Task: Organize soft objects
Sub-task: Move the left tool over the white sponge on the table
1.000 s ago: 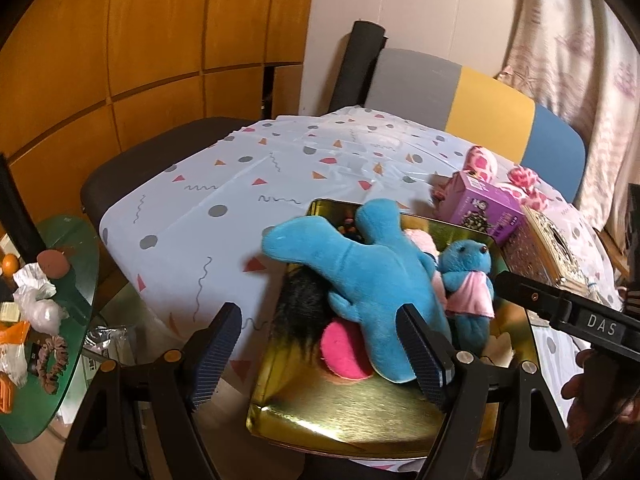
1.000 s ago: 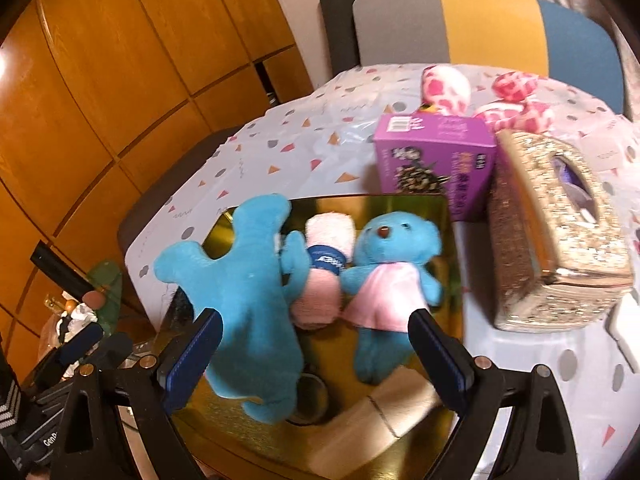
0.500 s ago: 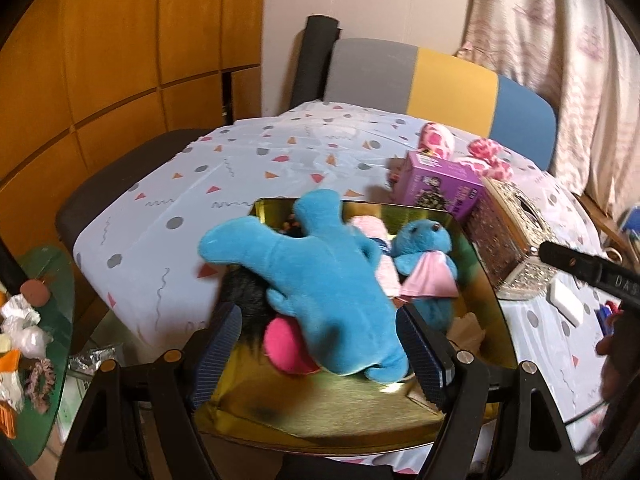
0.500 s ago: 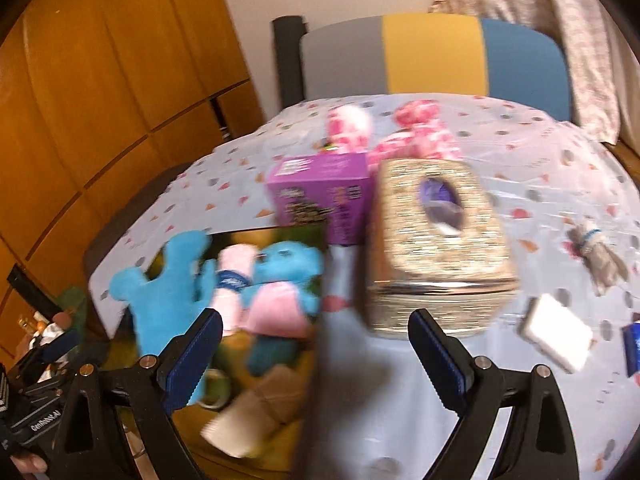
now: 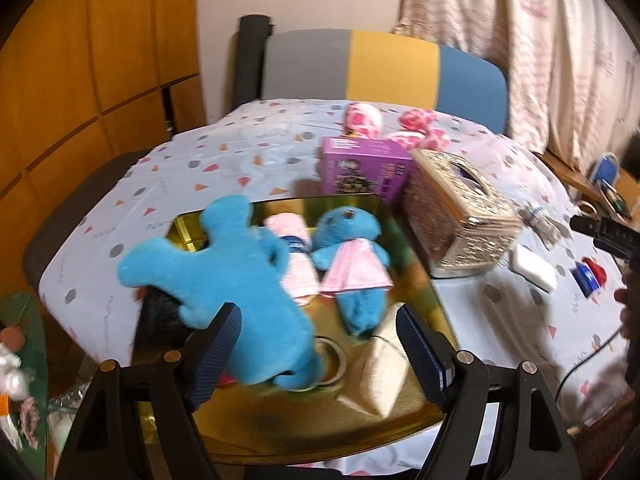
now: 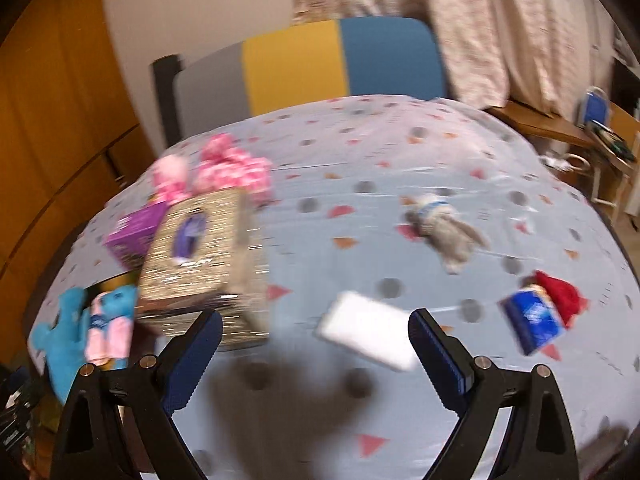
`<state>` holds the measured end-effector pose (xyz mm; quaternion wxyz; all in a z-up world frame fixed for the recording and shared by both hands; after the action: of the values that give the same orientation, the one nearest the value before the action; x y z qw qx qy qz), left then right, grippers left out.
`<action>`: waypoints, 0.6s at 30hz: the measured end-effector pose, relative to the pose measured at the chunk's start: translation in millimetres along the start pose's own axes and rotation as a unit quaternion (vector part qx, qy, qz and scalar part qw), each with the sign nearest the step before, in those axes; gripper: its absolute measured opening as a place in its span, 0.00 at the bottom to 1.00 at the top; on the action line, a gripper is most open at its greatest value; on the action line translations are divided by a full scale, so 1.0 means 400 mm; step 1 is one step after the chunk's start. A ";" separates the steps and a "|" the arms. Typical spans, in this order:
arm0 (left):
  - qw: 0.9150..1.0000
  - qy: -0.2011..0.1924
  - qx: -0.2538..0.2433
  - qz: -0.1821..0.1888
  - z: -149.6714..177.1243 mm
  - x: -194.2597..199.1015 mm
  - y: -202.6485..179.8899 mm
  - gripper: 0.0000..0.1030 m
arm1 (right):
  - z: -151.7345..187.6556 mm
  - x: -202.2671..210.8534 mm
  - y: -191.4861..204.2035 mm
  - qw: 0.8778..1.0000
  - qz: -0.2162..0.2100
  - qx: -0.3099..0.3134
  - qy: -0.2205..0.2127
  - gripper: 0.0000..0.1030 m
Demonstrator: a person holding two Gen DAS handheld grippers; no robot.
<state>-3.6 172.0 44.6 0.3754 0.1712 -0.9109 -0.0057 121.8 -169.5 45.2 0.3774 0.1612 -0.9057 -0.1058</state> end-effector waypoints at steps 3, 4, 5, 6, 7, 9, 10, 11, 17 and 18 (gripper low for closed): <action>1.000 -0.001 -0.024 0.018 -0.001 0.004 -0.040 0.78 | -0.006 0.027 -0.087 0.999 0.026 -0.031 -0.013 0.93; 0.999 -0.001 -0.032 0.024 -0.001 0.005 -0.057 0.78 | -0.010 0.037 -0.125 0.998 0.041 -0.046 -0.022 0.93; 0.999 -0.001 -0.039 0.029 0.000 0.006 -0.073 0.78 | -0.013 0.049 -0.167 0.996 0.058 -0.064 -0.033 0.93; 0.998 0.000 -0.045 0.033 0.000 0.005 -0.086 0.78 | -0.016 0.059 -0.205 0.993 0.075 -0.082 -0.044 0.93; 0.998 0.001 -0.053 0.038 0.001 0.006 -0.103 0.78 | -0.016 0.071 -0.242 0.989 0.091 -0.100 -0.055 0.93; 0.997 0.001 -0.068 0.048 0.001 0.009 -0.134 0.78 | -0.009 0.096 -0.318 0.978 0.130 -0.141 -0.081 0.93; 0.996 0.000 -0.075 0.052 0.003 0.011 -0.146 0.78 | 0.000 0.108 -0.349 0.972 0.142 -0.162 -0.092 0.93; 0.995 0.000 -0.082 0.057 0.002 0.012 -0.160 0.78 | 0.011 0.120 -0.389 0.964 0.150 -0.198 -0.099 0.93; 0.985 -0.006 -0.140 0.102 -0.007 0.028 -0.285 0.78 | 0.064 0.151 -0.506 0.930 0.099 -0.332 -0.121 0.93; 0.982 -0.006 -0.149 0.113 -0.009 0.030 -0.310 0.79 | 0.069 0.152 -0.514 0.927 0.094 -0.341 -0.123 0.93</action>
<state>29.0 52.0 38.2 0.3897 0.0094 -0.9155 -0.0994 105.4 -380.4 1.3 0.3037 -0.0777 -0.8653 -0.3911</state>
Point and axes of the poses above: each gripper's, at about its wrist camera, not at the fingertips, and x roughly against the way its jaws point, y to its left, z to its underside, the point moved 1 cm from there along -x, roughly the way its jaws point, and after that the axes turned 14 degrees about -z, right-handed, at the moved point
